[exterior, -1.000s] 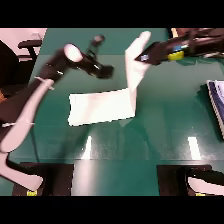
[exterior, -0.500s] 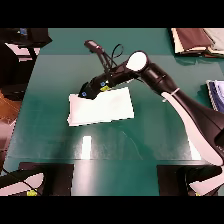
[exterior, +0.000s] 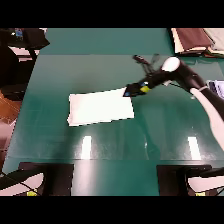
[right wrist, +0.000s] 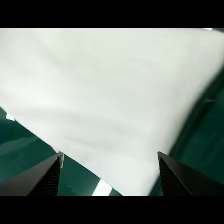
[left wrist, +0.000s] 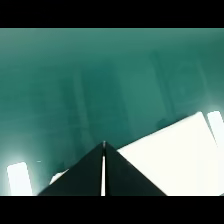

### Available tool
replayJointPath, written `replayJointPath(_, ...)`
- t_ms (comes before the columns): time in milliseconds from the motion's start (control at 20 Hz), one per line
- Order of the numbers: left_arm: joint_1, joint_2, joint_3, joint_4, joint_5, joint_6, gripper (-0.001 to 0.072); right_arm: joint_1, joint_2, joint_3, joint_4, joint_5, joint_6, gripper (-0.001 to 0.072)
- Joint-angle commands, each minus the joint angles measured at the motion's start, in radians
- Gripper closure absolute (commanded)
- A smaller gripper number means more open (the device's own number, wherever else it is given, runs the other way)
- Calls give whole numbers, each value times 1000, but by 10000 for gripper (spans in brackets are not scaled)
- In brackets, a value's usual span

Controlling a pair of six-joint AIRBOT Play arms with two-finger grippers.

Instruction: Fold the shirts.

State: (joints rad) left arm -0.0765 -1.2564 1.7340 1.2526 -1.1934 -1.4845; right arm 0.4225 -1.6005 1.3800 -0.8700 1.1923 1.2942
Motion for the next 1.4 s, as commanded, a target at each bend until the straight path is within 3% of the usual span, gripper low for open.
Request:
replayJointPath(0,-69,-1,-23,0,53,1,682,-143,26,-192,90,-70,29,43)
replayJointPath(100,-96,-1,-53,-2,99,0,682,-146,-20,-209,139,-76,-6,87)
replayJointPath(300,-115,-1,-94,-7,124,0,682,-70,-132,-177,279,-87,-67,101)
replayJointPath(350,-115,-2,-95,-7,125,0,682,-40,-157,-150,284,-89,-66,139)
replayJointPath(450,-115,-2,-95,-9,126,0,682,21,-207,-82,285,-89,-66,147)
replayJointPath(550,-115,-3,-95,-38,127,0,682,77,-254,-3,284,-91,-66,387)
replayJointPath(650,-115,-3,-95,-69,128,0,683,109,-281,71,266,-100,-69,702)
replayJointPath(900,-218,-3,-95,-51,133,0,683,13,-185,176,107,-92,-10,697)
replayJointPath(1150,-331,-3,-95,-52,182,0,683,-350,30,183,-86,2,44,697)
replayJointPath(1350,-378,-3,-95,-55,236,-1,682,-691,146,183,-126,3,39,697)
